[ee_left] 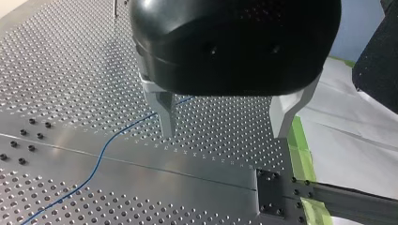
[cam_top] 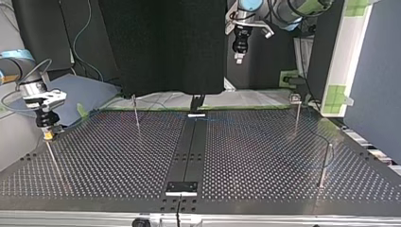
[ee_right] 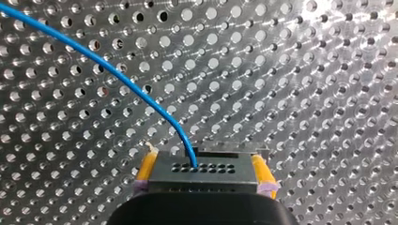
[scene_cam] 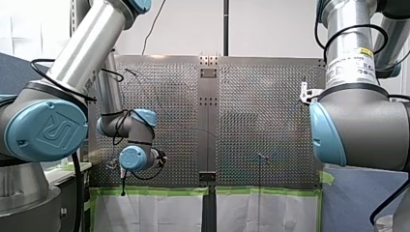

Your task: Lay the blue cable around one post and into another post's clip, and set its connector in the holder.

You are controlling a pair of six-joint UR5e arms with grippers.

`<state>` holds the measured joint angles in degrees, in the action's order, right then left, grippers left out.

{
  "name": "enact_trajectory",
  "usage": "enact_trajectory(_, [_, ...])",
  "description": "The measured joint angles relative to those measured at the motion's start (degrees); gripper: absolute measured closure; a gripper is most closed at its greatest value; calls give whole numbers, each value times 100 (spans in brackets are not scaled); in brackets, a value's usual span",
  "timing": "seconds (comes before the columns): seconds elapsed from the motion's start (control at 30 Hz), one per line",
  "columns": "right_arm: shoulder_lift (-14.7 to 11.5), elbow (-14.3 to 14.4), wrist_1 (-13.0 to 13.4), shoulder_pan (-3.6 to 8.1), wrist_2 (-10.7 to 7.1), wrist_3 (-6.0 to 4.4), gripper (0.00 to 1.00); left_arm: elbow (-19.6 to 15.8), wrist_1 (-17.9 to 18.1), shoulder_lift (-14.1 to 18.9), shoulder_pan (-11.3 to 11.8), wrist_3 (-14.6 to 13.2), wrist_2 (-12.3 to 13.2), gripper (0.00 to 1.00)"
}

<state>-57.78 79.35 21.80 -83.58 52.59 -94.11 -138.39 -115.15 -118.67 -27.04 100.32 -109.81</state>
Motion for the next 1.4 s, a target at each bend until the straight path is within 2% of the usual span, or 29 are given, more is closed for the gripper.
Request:
enact_trajectory(0.37, [-1, -166, -144, -74, 16, 29, 92, -1, -3, 1, 28, -21, 8, 1])
enact_trajectory(0.83, [-1, -177, -165, -95, 107, 1, 92, -1, -19, 2, 34, -22, 9, 1])
enact_trajectory(0.9, [0, -178, -165, -97, 140, -1, 88, -1, -22, 1, 37, -22, 9, 1])
enact_trajectory(0.93, [1, -178, -165, -97, 155, -2, 84, -1, -23, 0, 37, -21, 9, 1])
enact_trajectory(0.97, [1, -178, -165, -97, 173, -3, 71, -1, -24, 1, 37, -22, 9, 1])
enact_trajectory(1.0, [0, -180, -164, -97, 185, -3, 71, -1, -25, 1, 38, -22, 9, 1])
enact_trajectory(1.07, [2, -179, -175, -94, 202, 0, 50, -1, -26, 1, 37, -21, 9, 1])
enact_trajectory(1.1, [0, -181, -181, -91, 210, 2, 50, -1, -26, 0, 37, -22, 9, 1])
enact_trajectory(1.13, [2, -182, -188, -90, 214, 7, 33, -1, -26, 0, 37, -21, 9, 1])
enact_trajectory(1.17, [6, -182, -196, -91, 219, 14, 22, -1, -26, 0, 36, -22, 9, 1])
enact_trajectory(1.2, [6, -184, -204, -90, 224, 17, 22, -1, -26, 0, 37, -22, 9, 1])
enact_trajectory(1.23, [7, -182, -210, -91, 229, 20, 11, -1, -26, 1, 37, -22, 9, 1])
enact_trajectory(1.27, [6, -182, -218, -92, 238, 24, 4, -1, -26, 1, 37, -22, 9, 1])
enact_trajectory(1.4, [7, -178, -238, -93, 256, 30, 4, -2, -26, 4, 38, -22, 9, 1])
